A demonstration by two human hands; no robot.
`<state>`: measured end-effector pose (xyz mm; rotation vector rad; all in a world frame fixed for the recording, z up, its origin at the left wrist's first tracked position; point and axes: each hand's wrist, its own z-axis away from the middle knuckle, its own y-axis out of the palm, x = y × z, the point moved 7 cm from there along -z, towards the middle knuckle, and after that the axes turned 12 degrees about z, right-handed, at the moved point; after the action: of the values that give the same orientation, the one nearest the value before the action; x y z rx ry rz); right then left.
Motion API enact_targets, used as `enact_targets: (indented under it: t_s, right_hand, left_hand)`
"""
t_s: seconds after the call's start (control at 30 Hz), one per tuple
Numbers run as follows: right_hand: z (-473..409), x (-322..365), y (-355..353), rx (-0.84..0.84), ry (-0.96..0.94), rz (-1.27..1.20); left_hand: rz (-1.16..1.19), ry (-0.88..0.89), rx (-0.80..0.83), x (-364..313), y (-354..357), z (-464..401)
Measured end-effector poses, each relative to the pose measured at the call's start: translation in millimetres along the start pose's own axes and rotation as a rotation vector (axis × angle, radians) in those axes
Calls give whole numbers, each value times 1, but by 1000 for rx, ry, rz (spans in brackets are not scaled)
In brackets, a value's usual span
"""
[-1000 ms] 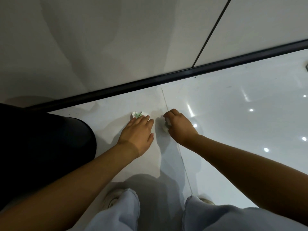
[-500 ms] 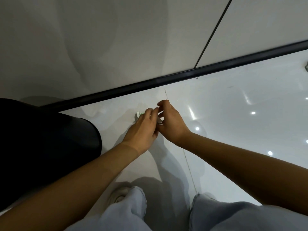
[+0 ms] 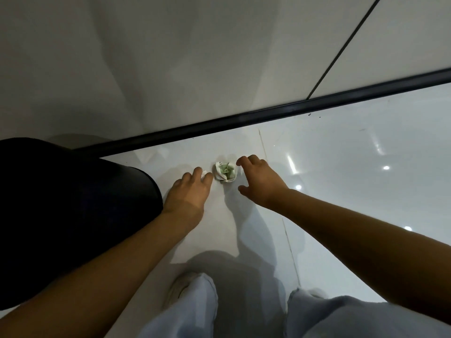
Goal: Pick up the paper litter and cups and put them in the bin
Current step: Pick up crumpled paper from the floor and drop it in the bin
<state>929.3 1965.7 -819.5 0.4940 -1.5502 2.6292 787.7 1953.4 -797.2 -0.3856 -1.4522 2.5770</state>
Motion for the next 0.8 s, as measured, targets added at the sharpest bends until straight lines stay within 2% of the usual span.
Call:
enact_targets:
  t_s: [0.37, 0.47, 0.67, 0.8]
  right_hand:
    - [-41, 40, 25, 11, -147, 242]
    - [-40, 37, 32, 5, -180, 244]
    - [-28, 30, 29, -3, -190, 194]
    - [4, 24, -5, 27, -155, 159]
  left_hand:
    - [-10, 34, -64, 13, 2, 4]
    - [5, 18, -92, 15, 0, 2]
    - [7, 4, -29, 12, 0, 1]
    - [108, -34, -49, 12, -41, 14]
